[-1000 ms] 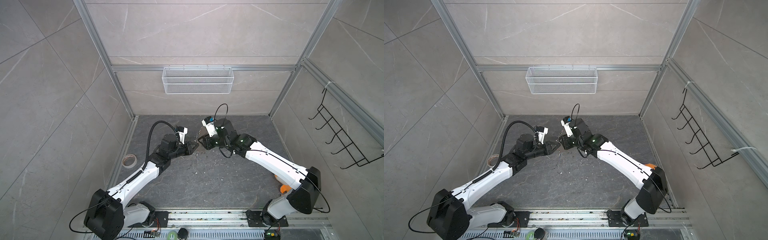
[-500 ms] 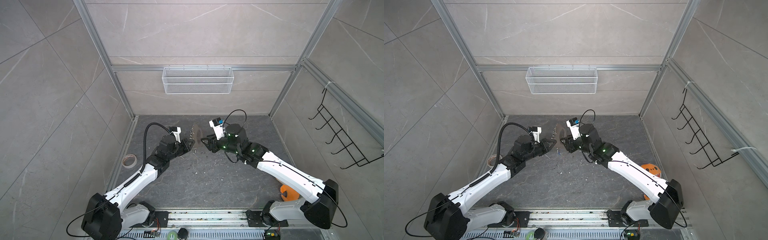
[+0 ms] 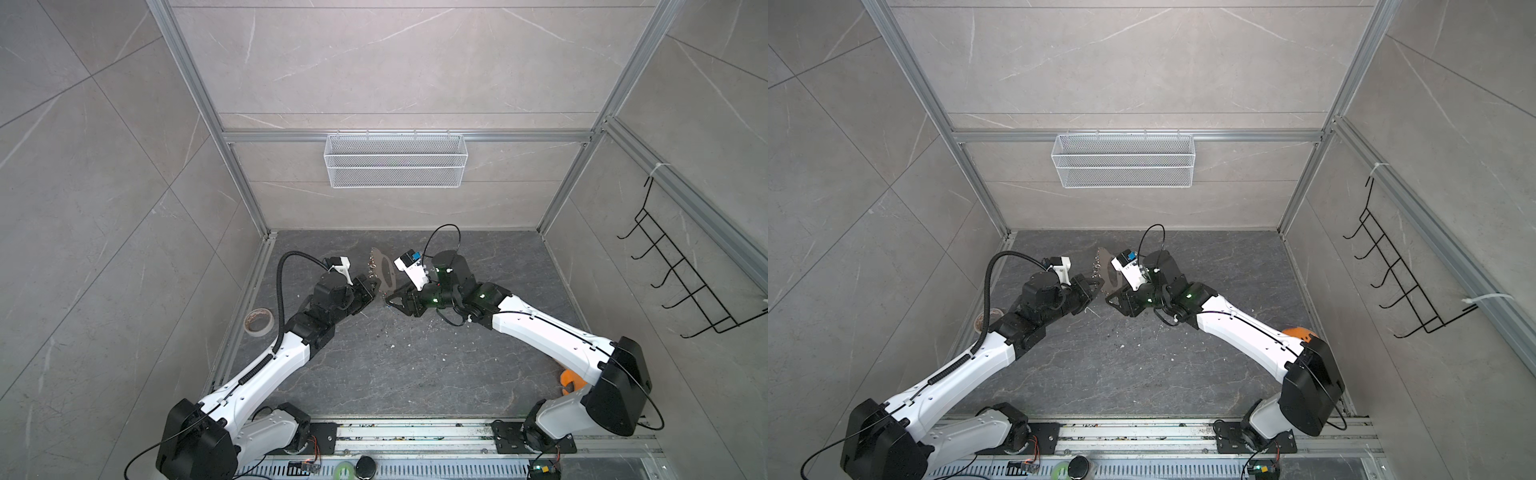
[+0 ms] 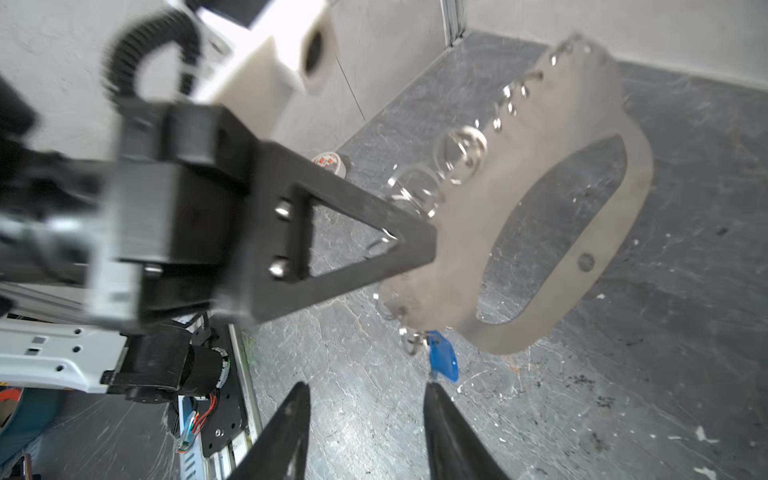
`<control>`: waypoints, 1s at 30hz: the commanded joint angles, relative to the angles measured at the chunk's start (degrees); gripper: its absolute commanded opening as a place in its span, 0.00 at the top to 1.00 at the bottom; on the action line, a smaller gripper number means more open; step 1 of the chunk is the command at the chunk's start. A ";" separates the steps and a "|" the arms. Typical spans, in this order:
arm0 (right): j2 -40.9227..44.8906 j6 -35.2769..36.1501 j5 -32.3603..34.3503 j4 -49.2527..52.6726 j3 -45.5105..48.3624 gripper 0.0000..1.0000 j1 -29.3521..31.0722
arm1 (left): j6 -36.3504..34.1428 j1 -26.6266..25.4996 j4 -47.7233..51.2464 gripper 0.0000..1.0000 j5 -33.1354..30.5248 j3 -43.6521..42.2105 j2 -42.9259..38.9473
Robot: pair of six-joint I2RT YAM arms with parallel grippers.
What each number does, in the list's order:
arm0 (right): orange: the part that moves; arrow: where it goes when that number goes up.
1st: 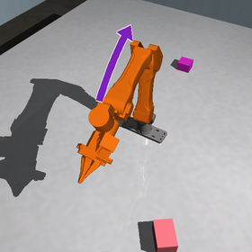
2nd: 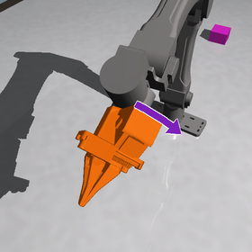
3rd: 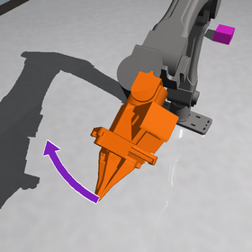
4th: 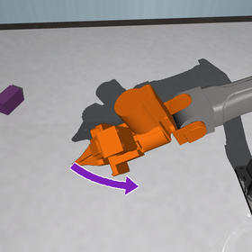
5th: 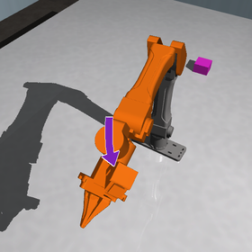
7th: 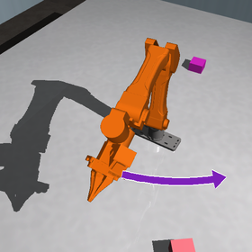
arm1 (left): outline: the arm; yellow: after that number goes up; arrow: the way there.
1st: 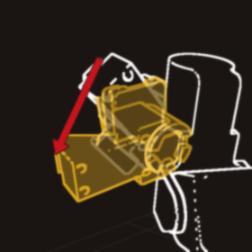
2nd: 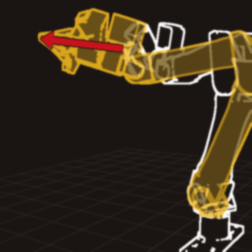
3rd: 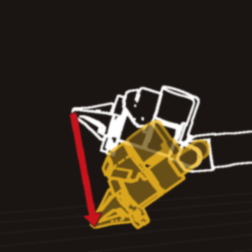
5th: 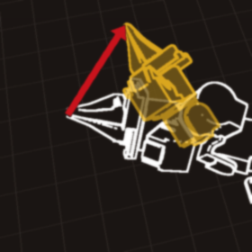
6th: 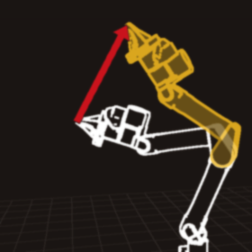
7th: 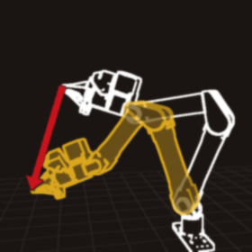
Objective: Remove the keys from the keyring
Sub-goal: 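Grasp the plate's ring edge with the left gripper, holding it with the right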
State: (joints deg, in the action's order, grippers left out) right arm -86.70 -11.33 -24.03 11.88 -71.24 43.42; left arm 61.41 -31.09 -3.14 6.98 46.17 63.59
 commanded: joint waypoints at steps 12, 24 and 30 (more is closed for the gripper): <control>-3.02 -1.50 -1.01 -3.40 -1.42 0.61 -0.18 | 1.61 0.15 -1.48 1.00 -2.50 1.02 -3.65; -4.34 -2.64 -2.22 -5.28 -2.28 0.70 -0.18 | 2.23 0.15 -2.92 1.00 -2.17 0.67 -3.12; -4.86 -3.26 -3.13 -6.34 -3.09 0.74 -0.02 | 2.23 0.15 -3.14 1.00 -2.05 0.58 -3.04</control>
State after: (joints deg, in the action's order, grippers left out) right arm -90.72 -13.72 -25.82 7.51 -72.01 43.44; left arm 63.26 -31.09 -2.68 5.04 46.17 61.49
